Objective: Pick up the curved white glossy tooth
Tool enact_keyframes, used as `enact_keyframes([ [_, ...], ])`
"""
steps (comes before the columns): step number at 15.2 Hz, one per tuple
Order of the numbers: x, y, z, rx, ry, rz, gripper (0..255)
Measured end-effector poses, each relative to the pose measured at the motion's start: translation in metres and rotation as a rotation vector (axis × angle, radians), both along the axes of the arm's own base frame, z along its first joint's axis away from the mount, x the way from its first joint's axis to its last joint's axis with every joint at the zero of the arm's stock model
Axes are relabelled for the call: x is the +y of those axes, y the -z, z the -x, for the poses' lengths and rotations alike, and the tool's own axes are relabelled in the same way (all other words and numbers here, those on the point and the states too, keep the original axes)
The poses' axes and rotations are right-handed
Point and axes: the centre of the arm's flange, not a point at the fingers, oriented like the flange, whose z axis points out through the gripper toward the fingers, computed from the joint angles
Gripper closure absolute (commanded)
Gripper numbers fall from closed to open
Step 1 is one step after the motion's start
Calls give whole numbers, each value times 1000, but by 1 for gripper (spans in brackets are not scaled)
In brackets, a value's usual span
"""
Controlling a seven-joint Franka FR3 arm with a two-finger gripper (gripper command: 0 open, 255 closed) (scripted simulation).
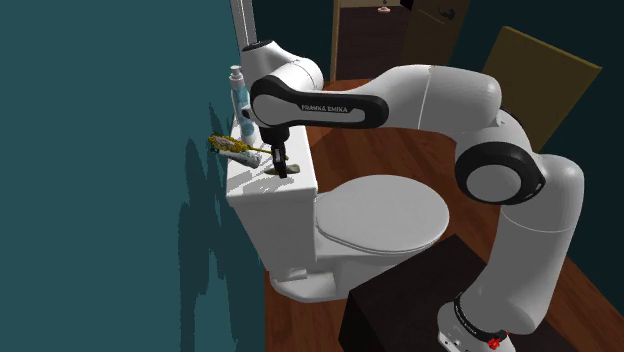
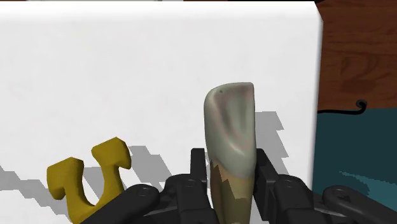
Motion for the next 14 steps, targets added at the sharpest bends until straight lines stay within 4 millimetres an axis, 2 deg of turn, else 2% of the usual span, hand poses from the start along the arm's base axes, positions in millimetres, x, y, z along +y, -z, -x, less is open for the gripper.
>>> enact_keyframes([
  [5,2,-3,0,5,0,3,255],
  [14,2,-49,0,7,0,4,255],
])
